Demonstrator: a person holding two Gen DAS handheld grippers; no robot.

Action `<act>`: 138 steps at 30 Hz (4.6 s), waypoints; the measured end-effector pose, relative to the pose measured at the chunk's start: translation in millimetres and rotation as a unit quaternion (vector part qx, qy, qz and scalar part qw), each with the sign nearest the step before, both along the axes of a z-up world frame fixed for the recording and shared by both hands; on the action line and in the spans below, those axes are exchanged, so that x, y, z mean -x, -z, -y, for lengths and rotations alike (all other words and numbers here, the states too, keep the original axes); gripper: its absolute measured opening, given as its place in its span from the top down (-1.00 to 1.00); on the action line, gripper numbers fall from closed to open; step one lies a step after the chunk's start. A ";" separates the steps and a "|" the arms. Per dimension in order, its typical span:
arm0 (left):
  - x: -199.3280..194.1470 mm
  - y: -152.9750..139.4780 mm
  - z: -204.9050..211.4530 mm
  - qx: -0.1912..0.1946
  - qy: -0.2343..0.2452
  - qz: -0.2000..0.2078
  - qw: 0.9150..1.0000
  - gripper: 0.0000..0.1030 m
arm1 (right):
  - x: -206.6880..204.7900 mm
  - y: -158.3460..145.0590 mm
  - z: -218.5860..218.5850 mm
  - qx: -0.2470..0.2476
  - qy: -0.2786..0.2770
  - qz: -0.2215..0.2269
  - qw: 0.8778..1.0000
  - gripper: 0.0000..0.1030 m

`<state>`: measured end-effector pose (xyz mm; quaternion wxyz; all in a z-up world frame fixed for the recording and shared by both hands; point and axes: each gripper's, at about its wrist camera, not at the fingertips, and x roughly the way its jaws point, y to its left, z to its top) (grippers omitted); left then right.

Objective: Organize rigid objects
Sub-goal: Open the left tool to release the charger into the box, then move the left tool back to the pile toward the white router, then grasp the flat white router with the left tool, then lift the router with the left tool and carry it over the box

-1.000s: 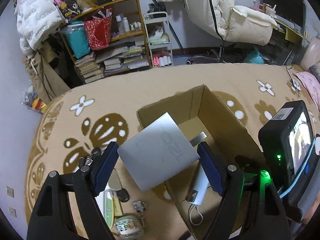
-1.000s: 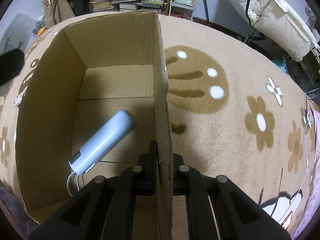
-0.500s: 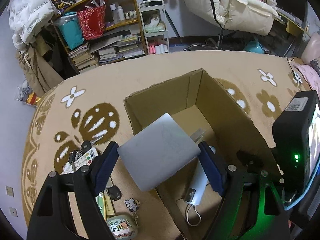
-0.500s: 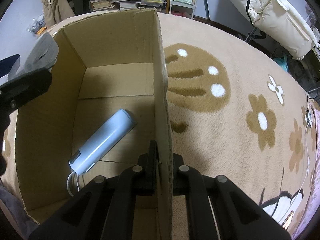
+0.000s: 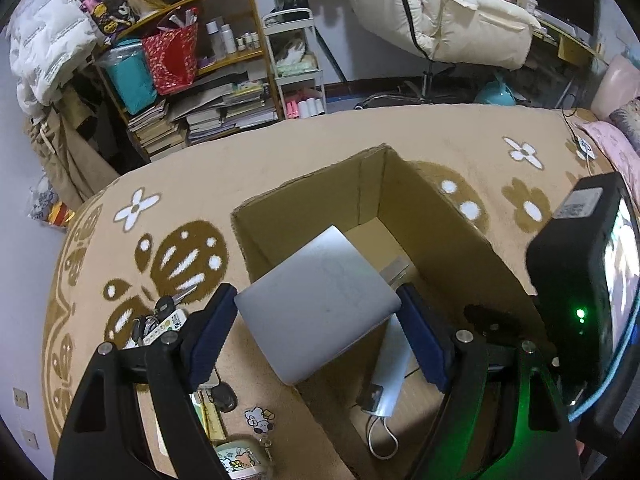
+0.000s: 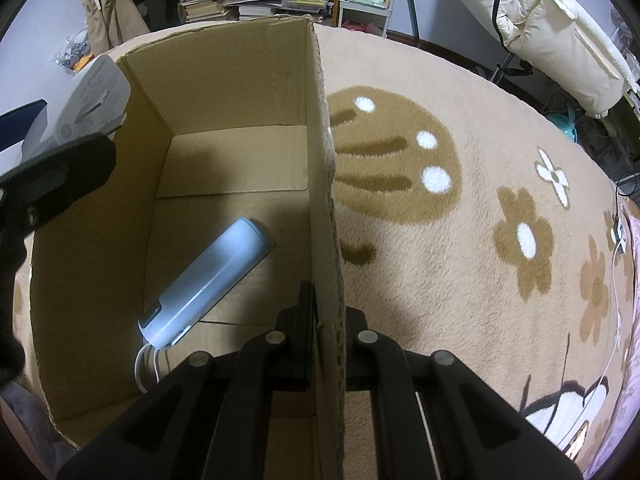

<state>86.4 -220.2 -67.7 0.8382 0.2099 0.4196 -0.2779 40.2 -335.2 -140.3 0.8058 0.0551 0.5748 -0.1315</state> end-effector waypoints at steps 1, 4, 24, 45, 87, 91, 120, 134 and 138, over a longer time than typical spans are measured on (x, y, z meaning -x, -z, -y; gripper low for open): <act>1.2 0.3 1.7 -0.004 0.003 0.002 1.000 -0.55 | -0.1 0.1 0.0 -0.001 0.000 0.000 1.000 0.84; 1.6 5.4 6.3 -0.013 0.009 -0.003 1.000 -0.56 | -0.1 0.1 0.2 -0.002 0.001 0.000 1.000 0.84; 1.0 -20.6 -20.0 -0.021 -0.010 0.031 0.999 -0.84 | 0.5 -1.7 9.4 -0.015 0.001 0.005 1.000 0.88; -58.8 -13.3 -175.2 -0.022 -0.169 -0.021 0.985 -0.92 | 1.6 -2.0 10.6 -0.014 -0.001 0.004 1.000 0.88; -76.8 111.1 -193.8 -0.034 -0.185 -0.212 0.959 -0.05 | -1.0 3.2 6.9 -0.015 -0.002 -0.002 1.000 0.88; -81.0 113.7 -200.2 -0.015 -0.198 -0.237 0.951 -0.06 | -0.4 2.8 7.6 -0.015 -0.002 -0.001 1.000 0.88; -78.0 30.8 -210.8 -0.029 -0.250 -0.092 0.963 0.09 | -0.8 4.7 11.9 -0.019 0.007 0.000 1.000 0.88; -64.5 -51.9 -165.5 0.042 -0.200 -0.006 0.979 0.09 | -0.7 4.3 11.8 -0.020 0.007 0.000 1.000 0.88; -59.5 -63.0 -136.4 0.040 -0.174 0.010 0.984 0.09 | -1.0 4.3 12.1 -0.021 0.008 0.000 1.000 0.88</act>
